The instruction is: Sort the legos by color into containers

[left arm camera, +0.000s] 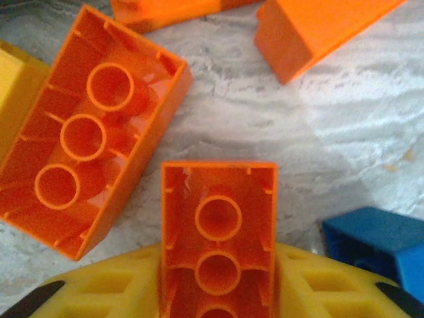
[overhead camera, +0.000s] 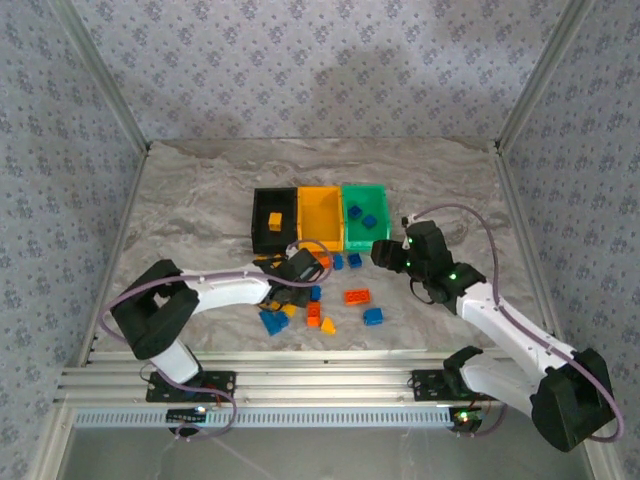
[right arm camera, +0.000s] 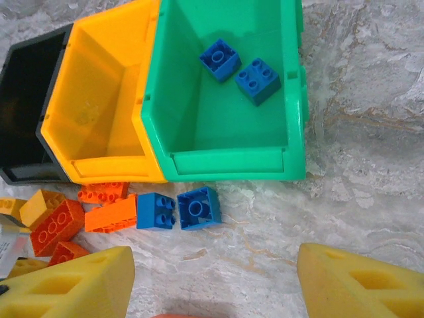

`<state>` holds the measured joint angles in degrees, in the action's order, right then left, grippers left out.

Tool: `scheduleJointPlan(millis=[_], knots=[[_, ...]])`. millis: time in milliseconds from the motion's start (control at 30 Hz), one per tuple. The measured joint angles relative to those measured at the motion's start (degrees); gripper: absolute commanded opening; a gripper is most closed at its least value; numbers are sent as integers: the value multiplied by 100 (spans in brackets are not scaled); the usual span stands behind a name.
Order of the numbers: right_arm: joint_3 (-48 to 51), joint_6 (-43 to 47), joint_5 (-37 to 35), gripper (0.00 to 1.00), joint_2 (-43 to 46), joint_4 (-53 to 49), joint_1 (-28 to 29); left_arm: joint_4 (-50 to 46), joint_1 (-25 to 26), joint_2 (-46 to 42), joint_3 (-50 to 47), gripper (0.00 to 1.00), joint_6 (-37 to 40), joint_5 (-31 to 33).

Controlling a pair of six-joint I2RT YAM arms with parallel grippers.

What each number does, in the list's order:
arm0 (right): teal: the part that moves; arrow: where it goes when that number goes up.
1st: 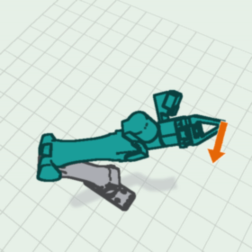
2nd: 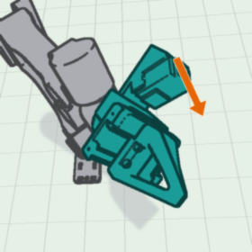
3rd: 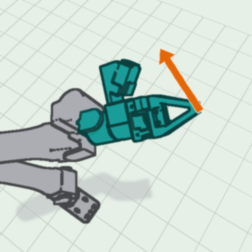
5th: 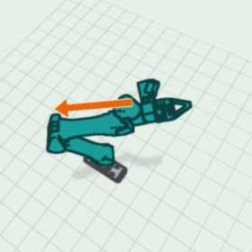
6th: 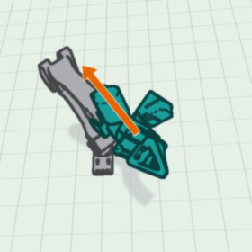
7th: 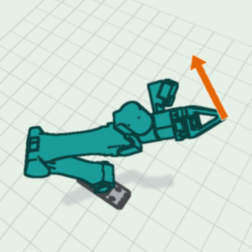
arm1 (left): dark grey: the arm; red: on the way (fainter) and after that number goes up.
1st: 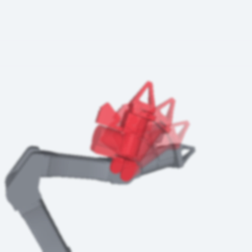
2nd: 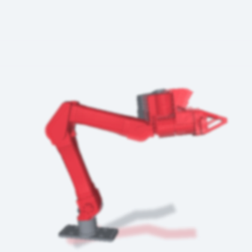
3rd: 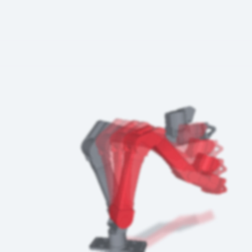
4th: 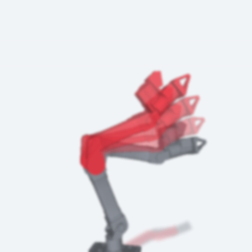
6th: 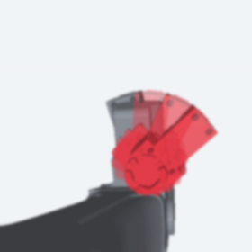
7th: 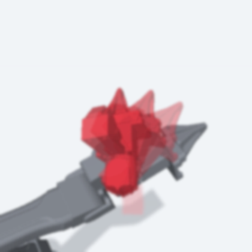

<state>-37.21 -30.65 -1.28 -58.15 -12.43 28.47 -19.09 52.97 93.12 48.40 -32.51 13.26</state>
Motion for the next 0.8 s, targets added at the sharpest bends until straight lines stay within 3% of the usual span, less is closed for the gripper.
scheduleJointPlan(millis=[167, 433, 567, 800], knots=[[11, -2, 2, 68, 42, 4, -20, -52, 83, -125, 44, 28, 2, -129], [125, -63, 2, 68, 42, 31, -116, -302, 380, -1266, 553, 24, -55, -365], [151, -98, 2, 68, 39, 35, -157, -236, -81, -1268, 1185, 21, -17, -533], [181, -151, -2, 68, 37, 20, -177, 72, -973, 186, 2568, 18, 175, -662]])
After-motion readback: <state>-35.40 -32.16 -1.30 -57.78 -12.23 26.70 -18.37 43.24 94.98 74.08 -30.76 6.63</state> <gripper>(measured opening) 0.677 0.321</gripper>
